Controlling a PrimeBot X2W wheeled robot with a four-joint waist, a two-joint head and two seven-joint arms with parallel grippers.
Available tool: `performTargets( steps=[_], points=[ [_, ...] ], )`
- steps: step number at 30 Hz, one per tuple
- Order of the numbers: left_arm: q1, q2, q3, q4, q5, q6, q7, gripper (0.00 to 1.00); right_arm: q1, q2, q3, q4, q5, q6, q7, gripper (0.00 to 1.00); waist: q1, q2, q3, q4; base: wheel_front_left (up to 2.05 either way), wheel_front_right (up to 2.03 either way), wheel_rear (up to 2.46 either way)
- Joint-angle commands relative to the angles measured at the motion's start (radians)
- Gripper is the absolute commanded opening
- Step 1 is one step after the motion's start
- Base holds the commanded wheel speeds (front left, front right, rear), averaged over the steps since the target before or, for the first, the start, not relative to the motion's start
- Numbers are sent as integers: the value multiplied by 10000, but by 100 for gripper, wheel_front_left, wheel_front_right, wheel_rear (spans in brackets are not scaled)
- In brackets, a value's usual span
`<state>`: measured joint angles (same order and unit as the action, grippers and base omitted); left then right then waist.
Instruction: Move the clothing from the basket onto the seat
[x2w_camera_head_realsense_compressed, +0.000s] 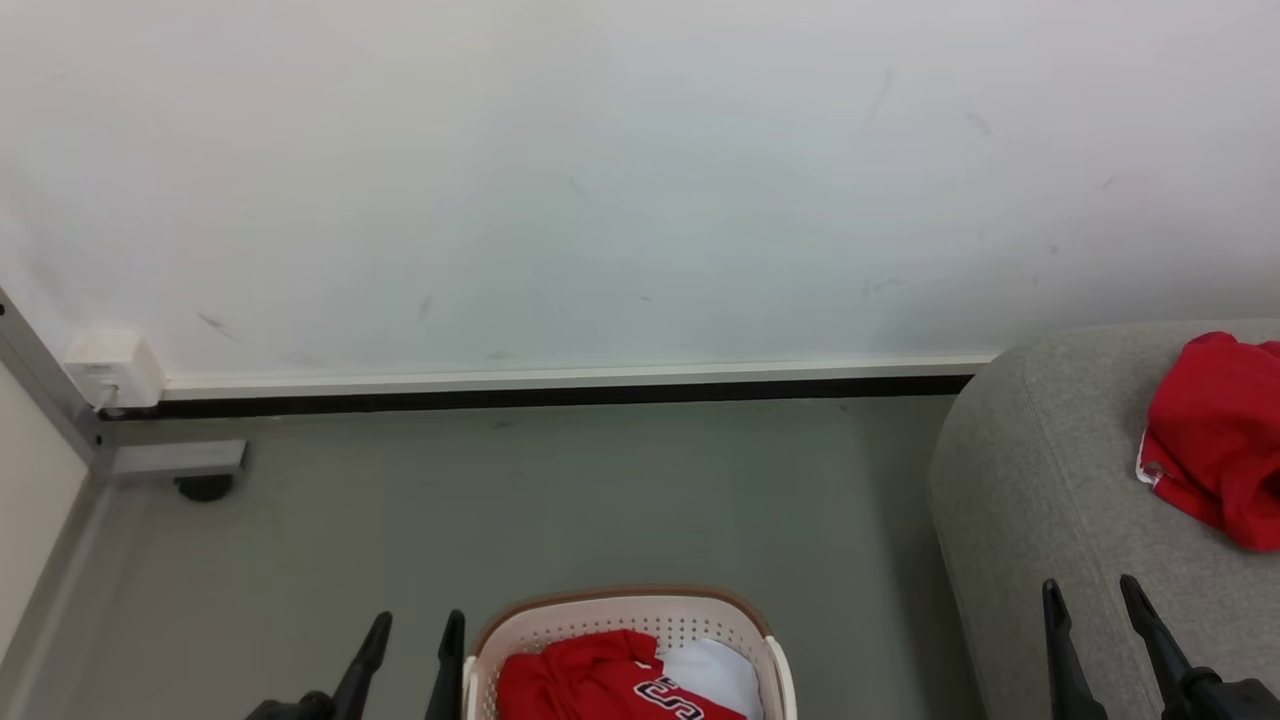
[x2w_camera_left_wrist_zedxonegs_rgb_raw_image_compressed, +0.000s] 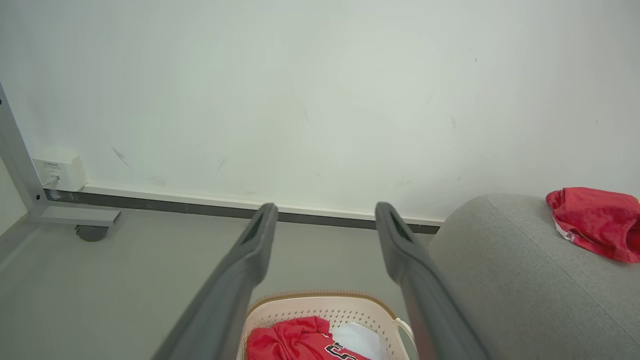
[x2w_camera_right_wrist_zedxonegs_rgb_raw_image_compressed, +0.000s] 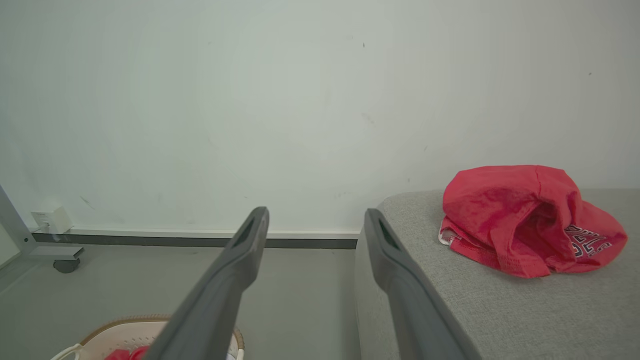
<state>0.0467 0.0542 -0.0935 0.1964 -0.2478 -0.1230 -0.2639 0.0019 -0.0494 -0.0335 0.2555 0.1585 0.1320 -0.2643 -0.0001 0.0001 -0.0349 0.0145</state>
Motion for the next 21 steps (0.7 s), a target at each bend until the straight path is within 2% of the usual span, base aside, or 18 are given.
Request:
performTargets(
  steps=[1,10,18,21],
  points=[
    [-31,7,18,37,135,-31,-9,100,-93,-22,21,-15,-36,-24,-1,100,1,-1,90,-90,0,0,0],
    [-697,36,-608,557,295,-80,-9,100,-303,-21,117,-173,2,-24,-1,100,1,-1,730,-580,0,0,0],
    [-2679,624,-2255,2277,160,-80,10,100,-1163,-20,241,-608,31,-25,-1,100,1,-1,2529,-1129,0,0,0],
    [-3684,858,-3046,3120,125,-79,320,100,-1593,-18,446,-798,129,-24,0,100,1,-1,3318,-1320,0,0,0]
  ],
)
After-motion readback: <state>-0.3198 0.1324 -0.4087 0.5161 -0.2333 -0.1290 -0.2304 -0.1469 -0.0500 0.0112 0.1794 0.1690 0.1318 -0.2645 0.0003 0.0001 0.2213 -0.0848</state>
